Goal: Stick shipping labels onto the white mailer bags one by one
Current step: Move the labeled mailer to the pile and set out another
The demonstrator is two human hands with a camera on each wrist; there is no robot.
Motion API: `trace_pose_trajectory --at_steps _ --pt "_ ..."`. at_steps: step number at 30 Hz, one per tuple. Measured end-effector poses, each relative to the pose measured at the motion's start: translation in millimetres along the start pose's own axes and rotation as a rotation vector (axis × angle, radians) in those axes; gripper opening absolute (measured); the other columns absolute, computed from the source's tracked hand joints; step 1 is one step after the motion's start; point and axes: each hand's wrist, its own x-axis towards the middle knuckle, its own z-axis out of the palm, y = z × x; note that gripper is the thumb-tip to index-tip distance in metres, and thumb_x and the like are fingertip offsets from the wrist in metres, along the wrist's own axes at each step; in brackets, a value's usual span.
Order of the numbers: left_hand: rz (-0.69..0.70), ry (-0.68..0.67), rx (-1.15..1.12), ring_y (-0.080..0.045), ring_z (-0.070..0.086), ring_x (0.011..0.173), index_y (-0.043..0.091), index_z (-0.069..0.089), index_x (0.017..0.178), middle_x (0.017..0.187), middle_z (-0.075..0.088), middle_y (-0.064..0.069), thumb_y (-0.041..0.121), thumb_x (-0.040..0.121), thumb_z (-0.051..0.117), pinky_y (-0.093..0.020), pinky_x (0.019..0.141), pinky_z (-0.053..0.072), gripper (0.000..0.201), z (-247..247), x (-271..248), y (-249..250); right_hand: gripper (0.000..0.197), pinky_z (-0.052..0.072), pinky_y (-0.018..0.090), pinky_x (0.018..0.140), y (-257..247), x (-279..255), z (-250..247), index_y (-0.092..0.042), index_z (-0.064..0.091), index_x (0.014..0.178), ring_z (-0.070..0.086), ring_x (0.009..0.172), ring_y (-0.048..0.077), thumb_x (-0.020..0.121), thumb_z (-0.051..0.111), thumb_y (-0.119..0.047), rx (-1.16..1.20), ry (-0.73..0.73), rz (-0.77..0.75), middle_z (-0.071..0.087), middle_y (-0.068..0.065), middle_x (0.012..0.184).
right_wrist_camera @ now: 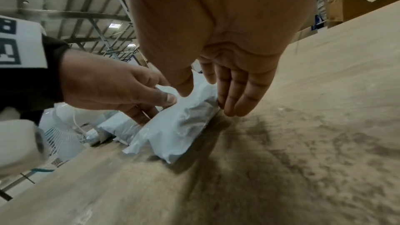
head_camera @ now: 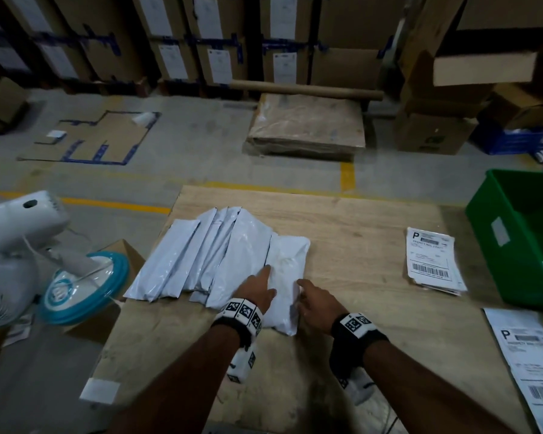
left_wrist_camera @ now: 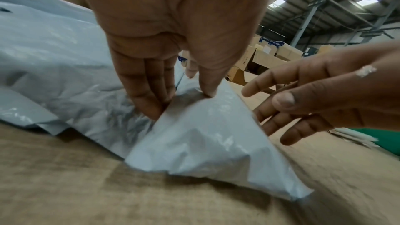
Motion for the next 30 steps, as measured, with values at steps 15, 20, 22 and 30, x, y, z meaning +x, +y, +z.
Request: trace_pose_trajectory --at_steps 15,20,22,30 --pt "0.431 -0.148 -0.088 -0.028 0.056 0.11 0.036 0.013 0.151 0.129 0.047 -0.01 0.035 0.091 0.057 -0.039 0.096 0.047 0.075 26.0 -11.9 92.0 0.053 0.052 0.034 0.088 75.8 -68.5 -49.1 -0.026 0.041 0.133 0.06 0.099 0.02 0.086 0.065 -0.025 0.253 0.336 0.1 0.056 0.006 0.122" --pt "0.46 -0.253 -0.033 -0.029 0.053 0.12 0.032 0.011 0.152 0.141 0.043 -0.01 0.039 0.089 0.058 -0.042 0.1 0.045 0.079 63.5 -20.6 131.2 0.059 0.048 0.038 0.095 116.9 -102.6 -57.2 -0.029 0.037 0.139 0.056 0.105 0.023 0.086 0.064 -0.025 0.2 0.298 0.223 0.051 0.008 0.125" --pt "0.457 -0.28 0.004 -0.028 0.053 0.12 0.032 0.012 0.152 0.14 0.045 -0.011 0.04 0.09 0.057 -0.041 0.1 0.045 0.077 73.5 -23.3 139.5 0.06 0.046 0.038 0.098 128.0 -108.7 -57.0 -0.028 0.036 0.14 0.054 0.109 0.024 0.087 0.063 -0.024 0.194 0.26 0.254 0.049 0.008 0.127" --pt "0.458 -0.19 0.222 -0.03 0.047 0.119 0.029 0.032 0.146 0.132 0.045 -0.013 0.043 0.092 0.053 -0.041 0.098 0.044 0.059 72.0 -30.1 157.0 0.067 0.041 0.034 0.1 158.3 -113.4 -59.4 -0.025 0.034 0.143 0.049 0.118 0.03 0.083 0.064 -0.028 0.086 0.174 0.242 0.046 0.013 0.127"
